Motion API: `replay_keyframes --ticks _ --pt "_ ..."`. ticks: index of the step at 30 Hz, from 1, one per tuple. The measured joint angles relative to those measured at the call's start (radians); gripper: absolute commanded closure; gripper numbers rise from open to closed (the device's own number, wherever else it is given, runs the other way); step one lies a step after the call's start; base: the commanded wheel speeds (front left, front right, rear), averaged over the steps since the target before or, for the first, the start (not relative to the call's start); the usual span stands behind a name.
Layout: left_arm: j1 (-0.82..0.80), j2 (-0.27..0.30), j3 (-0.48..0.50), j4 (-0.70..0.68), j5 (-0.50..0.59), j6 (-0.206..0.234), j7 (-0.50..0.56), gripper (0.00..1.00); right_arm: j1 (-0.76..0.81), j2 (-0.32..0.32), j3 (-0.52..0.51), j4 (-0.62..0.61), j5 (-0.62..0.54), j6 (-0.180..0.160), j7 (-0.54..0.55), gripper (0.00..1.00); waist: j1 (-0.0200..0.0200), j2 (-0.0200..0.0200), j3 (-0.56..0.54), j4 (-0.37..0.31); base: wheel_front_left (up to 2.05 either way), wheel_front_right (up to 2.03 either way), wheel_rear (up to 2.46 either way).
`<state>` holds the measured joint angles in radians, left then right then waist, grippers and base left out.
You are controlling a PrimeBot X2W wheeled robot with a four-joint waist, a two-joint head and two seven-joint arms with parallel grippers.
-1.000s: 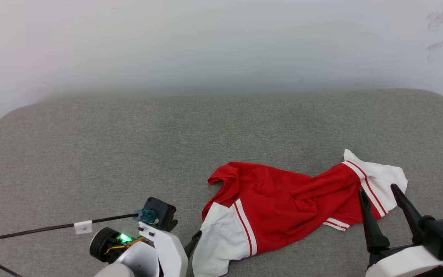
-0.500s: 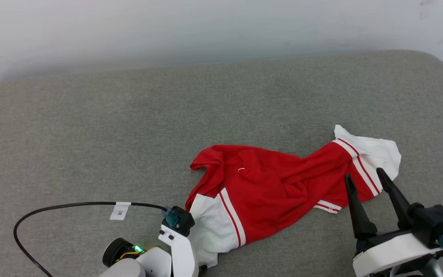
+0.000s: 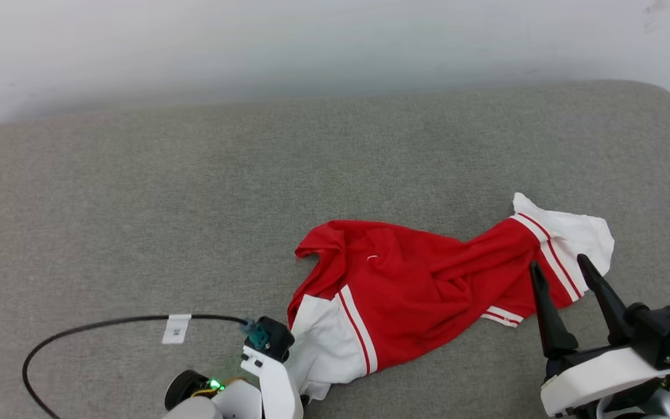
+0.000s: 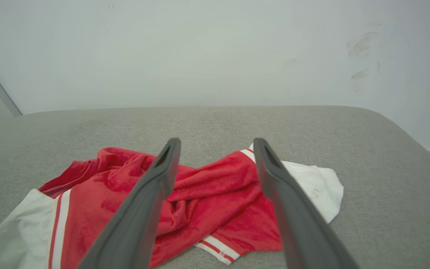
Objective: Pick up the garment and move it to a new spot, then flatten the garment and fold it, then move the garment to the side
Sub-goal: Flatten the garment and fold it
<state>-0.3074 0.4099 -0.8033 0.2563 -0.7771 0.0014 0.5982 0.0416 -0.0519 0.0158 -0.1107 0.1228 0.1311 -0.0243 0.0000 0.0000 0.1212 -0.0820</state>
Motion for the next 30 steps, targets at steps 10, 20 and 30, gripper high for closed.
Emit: replay_keyframes --ticks 10,20,30 --pt "0.046 0.050 0.110 -0.123 0.054 0.111 -0.223 1.00 -0.001 0.001 -0.076 0.058 0.099 0.000 0.095 0.00 0.0000 0.0000 -0.053 0.048 0.00 0.00 0.00" --pt "0.072 0.124 0.222 -0.293 0.108 0.220 -0.357 1.00 -0.127 -0.049 -0.255 0.256 0.169 0.000 0.262 0.00 0.0000 0.0000 -0.046 0.063 0.00 0.00 0.00" --pt "0.009 0.143 0.262 -0.384 0.152 0.245 -0.409 1.00 -0.365 -0.154 -0.349 0.483 0.175 0.000 0.590 0.00 0.0001 0.0000 0.064 0.083 0.00 0.00 0.00"
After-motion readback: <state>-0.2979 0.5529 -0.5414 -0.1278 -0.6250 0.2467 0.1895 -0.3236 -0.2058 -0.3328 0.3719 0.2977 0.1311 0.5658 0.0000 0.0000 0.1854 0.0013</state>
